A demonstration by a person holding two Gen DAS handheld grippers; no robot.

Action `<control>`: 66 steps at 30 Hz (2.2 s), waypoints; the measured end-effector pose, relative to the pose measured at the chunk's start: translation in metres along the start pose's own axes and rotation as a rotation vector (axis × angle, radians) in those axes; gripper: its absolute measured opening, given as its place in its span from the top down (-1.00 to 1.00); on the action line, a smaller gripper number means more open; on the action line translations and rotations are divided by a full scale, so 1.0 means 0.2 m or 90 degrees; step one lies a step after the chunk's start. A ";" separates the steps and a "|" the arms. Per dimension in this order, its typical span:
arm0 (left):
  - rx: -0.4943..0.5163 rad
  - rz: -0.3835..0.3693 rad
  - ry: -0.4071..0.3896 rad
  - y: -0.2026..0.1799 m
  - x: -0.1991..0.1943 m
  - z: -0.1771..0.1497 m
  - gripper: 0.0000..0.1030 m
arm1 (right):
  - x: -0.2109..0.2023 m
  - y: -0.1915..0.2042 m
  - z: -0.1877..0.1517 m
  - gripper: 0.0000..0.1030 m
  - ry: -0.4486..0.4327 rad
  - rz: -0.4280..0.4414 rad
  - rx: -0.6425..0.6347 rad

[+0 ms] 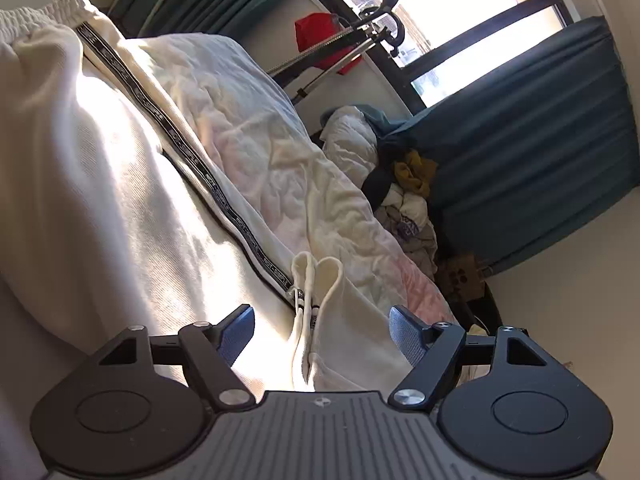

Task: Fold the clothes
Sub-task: 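Grasp the elastic ankle cuffs with the left gripper and lift them, then lay the cuffs onto the folded pants with the left gripper and open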

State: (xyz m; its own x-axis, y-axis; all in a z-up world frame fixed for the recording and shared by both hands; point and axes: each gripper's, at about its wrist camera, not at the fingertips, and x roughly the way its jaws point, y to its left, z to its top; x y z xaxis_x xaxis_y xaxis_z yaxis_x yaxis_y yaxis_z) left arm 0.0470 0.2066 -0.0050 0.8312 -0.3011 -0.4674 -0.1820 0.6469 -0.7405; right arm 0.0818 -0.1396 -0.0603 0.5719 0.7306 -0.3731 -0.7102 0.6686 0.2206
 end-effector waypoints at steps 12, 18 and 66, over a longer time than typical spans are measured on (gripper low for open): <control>-0.091 0.166 -0.200 0.38 -0.57 0.08 -0.91 | -0.07 -0.21 0.06 -0.55 -0.062 -0.202 0.035; -0.165 0.168 -0.264 0.49 -0.69 0.07 -0.91 | 0.13 -0.27 -0.02 -0.55 0.009 -0.220 0.028; 0.359 0.126 -0.357 -1.49 -0.04 0.02 0.46 | -0.44 -0.79 0.20 -0.55 -0.110 -0.343 0.318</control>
State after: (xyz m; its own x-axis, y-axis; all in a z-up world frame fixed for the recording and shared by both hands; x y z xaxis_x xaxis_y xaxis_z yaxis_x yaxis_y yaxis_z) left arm 0.0975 0.0198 0.2208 0.9778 0.1537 -0.1421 -0.1853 0.9514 -0.2460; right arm 0.1602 -0.3030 -0.0266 0.8728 0.2681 -0.4078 -0.0666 0.8932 0.4447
